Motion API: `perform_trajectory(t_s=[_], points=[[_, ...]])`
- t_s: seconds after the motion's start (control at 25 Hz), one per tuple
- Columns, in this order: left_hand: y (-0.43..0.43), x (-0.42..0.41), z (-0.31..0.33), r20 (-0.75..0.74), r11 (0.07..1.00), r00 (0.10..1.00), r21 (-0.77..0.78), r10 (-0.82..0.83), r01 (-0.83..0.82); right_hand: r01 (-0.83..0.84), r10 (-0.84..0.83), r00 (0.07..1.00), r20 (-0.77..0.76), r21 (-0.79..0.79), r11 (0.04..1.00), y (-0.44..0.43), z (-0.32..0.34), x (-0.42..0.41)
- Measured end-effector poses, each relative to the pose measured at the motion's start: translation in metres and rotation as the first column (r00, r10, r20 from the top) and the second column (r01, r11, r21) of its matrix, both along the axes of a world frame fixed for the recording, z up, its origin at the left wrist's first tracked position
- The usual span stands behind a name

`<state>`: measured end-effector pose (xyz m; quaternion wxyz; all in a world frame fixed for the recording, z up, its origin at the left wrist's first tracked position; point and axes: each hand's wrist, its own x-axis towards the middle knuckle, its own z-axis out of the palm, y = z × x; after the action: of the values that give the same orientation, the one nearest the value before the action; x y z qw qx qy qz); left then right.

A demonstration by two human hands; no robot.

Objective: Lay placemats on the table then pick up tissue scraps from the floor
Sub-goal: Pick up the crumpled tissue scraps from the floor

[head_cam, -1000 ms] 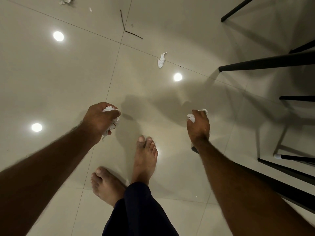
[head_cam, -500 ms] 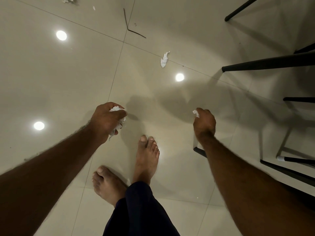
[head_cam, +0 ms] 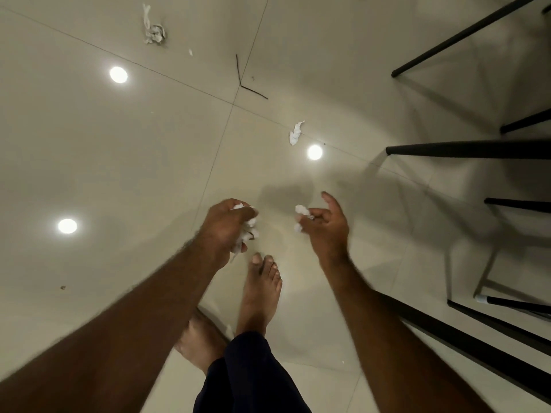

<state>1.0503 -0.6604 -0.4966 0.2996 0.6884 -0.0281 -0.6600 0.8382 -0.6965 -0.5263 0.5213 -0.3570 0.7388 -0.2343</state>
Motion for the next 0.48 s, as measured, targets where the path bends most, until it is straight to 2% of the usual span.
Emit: perform_trajectory(t_s=[0.08, 0.24, 0.48], points=[[-0.011, -0.010, 0.015, -0.053, 1.000, 0.998, 0.006, 0.015, -0.015, -0.004, 0.003, 0.993, 0.117, 0.011, 1.000, 0.004, 0.018, 0.035], [-0.035, 0.005, 0.049, -0.102, 0.998, 0.993, 0.020, 0.060, -0.058, -0.053, 0.053, 0.996, 0.078, 0.008, 0.999, -0.005, 0.049, 0.097], [-0.067, 0.044, 0.083, -0.076, 0.992, 0.991, 0.071, 0.107, -0.102, -0.126, 0.122, 0.979, 0.164, 0.011, 0.992, -0.043, 0.090, 0.147]])
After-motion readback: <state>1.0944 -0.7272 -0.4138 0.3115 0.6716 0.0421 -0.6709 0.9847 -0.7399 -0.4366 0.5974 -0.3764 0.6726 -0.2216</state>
